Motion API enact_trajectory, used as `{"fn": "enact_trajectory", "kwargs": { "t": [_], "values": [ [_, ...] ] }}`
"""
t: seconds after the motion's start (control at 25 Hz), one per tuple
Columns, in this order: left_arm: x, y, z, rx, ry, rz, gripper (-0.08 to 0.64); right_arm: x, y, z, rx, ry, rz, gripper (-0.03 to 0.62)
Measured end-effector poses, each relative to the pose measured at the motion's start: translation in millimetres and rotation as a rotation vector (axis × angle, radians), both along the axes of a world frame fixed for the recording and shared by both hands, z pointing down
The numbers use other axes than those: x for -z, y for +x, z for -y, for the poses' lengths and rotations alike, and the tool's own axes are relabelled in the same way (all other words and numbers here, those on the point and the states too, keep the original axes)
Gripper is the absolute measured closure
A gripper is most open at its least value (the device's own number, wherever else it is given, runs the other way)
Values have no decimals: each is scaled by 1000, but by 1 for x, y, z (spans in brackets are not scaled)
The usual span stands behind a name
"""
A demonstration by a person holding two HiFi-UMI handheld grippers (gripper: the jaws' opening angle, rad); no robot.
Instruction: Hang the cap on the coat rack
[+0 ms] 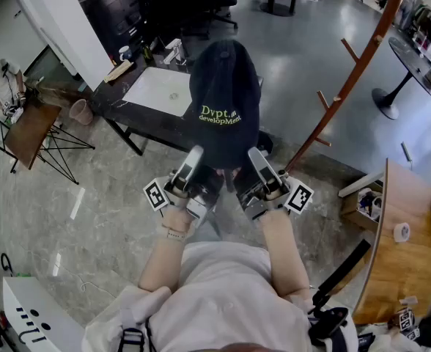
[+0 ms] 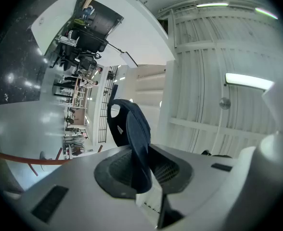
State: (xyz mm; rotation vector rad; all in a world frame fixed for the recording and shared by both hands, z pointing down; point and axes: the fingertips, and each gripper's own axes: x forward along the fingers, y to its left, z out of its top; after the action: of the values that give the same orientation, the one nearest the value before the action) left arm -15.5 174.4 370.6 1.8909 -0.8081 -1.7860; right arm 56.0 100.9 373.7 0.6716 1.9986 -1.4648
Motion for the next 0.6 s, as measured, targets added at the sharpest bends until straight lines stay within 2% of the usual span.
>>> {"fn": "enact_trajectory", "kwargs": {
  "t": [0.32, 0.48, 0.6],
  "values": [
    [-13, -6, 1, -25, 18, 5, 503, -12, -4, -1, -22, 15, -2, 526],
    [-30, -38, 33, -46, 8, 1, 503, -30, -35, 29, -41, 6, -10, 526],
    [-21, -70, 65, -62, 2, -17, 503, -20, -66, 60, -57, -1, -24, 526]
  ]
}}
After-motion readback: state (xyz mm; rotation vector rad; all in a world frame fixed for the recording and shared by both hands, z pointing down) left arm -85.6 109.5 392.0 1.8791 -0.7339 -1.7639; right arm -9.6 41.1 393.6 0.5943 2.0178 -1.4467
